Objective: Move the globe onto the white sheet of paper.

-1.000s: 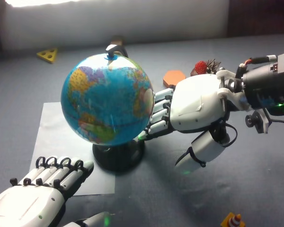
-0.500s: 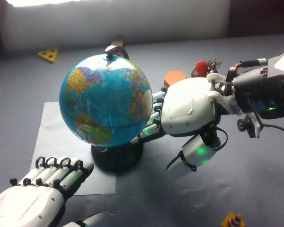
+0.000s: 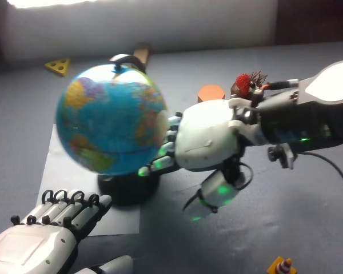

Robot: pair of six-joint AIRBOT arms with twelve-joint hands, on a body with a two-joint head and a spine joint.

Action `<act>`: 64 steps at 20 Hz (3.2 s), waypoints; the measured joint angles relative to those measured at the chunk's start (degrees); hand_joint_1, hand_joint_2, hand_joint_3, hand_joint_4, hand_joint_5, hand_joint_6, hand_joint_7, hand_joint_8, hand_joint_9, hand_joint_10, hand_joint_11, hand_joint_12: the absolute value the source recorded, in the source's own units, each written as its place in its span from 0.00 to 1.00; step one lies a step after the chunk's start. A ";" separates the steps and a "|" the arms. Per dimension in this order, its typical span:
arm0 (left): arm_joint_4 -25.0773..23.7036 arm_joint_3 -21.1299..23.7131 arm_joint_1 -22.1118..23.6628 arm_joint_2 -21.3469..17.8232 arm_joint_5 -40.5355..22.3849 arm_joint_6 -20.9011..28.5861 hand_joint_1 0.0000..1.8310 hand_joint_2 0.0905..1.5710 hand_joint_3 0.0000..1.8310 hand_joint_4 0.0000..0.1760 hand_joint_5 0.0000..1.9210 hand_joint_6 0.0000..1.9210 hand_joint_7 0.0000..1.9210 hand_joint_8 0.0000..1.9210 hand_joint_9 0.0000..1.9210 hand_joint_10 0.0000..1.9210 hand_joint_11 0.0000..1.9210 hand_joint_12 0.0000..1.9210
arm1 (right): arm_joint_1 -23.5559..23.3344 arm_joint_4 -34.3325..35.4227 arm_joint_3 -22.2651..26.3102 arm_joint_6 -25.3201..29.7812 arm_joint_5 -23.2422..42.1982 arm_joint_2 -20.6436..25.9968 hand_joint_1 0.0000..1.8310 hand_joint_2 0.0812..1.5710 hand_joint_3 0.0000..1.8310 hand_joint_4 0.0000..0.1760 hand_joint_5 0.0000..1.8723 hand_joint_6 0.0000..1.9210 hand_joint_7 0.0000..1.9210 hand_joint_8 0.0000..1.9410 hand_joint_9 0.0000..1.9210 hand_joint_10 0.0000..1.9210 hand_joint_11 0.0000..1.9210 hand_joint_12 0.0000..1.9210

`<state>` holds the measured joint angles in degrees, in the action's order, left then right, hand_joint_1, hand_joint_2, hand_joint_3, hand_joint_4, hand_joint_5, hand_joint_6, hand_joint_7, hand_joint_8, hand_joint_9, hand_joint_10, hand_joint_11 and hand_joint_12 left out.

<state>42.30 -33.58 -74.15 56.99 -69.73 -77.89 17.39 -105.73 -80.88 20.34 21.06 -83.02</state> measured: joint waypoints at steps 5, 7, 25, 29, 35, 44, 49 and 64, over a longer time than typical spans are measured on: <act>0.00 0.00 0.00 0.00 0.09 0.00 0.00 0.75 0.00 0.15 0.03 0.00 0.03 0.00 0.00 0.00 0.00 0.00 | -1.25 0.20 -1.77 0.00 -1.97 -3.87 0.00 0.73 0.00 0.00 0.11 0.00 0.11 0.00 0.08 0.00 0.00 0.14; 0.13 0.00 -0.02 0.00 0.11 0.00 0.00 0.75 0.00 0.14 0.04 0.00 0.03 0.00 0.00 0.00 0.00 0.00 | -1.42 0.09 -1.81 -0.66 -2.19 -4.15 0.00 0.73 0.00 0.00 0.11 0.00 0.11 0.00 0.08 0.00 0.00 0.14; 0.96 1.75 0.04 -0.07 0.22 0.17 0.00 0.75 0.00 0.15 0.04 0.00 0.03 0.00 0.00 0.00 0.00 0.00 | -3.06 1.25 35.06 24.72 -39.50 25.46 0.00 0.73 0.00 0.00 0.11 0.00 0.12 0.00 0.09 0.00 0.00 0.17; 3.04 3.34 3.78 0.00 1.70 -2.67 0.00 0.75 0.00 0.15 0.04 0.00 0.03 0.00 0.01 0.00 0.00 0.00 | -4.76 14.60 40.57 20.70 -52.39 25.40 0.00 0.73 0.00 0.00 0.12 0.00 0.12 0.00 0.08 0.00 0.00 0.16; 21.09 9.27 15.21 -2.08 14.14 -14.95 0.00 0.75 0.00 0.15 0.04 0.00 0.03 0.00 0.01 0.00 0.00 0.00 | -3.54 16.28 43.08 22.62 -64.78 23.50 0.00 0.73 0.00 0.00 0.11 0.00 0.11 0.00 0.08 0.00 0.00 0.16; 50.21 10.56 37.90 -4.26 19.56 -44.09 0.00 0.75 0.00 0.12 0.12 0.01 0.10 0.01 0.04 0.01 0.01 0.01 | -3.21 16.48 47.71 23.34 -67.95 23.37 0.01 0.73 0.00 0.00 0.20 0.02 0.22 0.02 0.15 0.02 0.00 0.34; 57.68 10.43 41.92 -6.78 21.16 -52.35 0.00 0.77 0.00 0.03 0.33 0.01 0.30 0.02 0.21 0.01 0.00 0.33 | -3.21 17.05 47.89 23.78 -70.03 23.37 0.00 0.74 0.00 0.00 0.37 0.09 0.44 0.06 0.36 0.11 0.01 0.70; 66.64 10.67 51.30 -8.57 20.39 -63.17 0.36 0.89 0.01 0.00 0.59 1.00 0.66 1.00 0.69 1.00 0.67 1.00 | -1.95 15.63 48.06 23.63 -69.05 23.37 0.33 0.91 0.01 0.00 0.59 0.94 0.64 0.95 0.64 1.00 0.64 1.00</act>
<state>108.95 -22.92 -22.85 48.42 -49.34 -141.05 15.44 -90.11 -32.82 43.97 -47.99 -59.66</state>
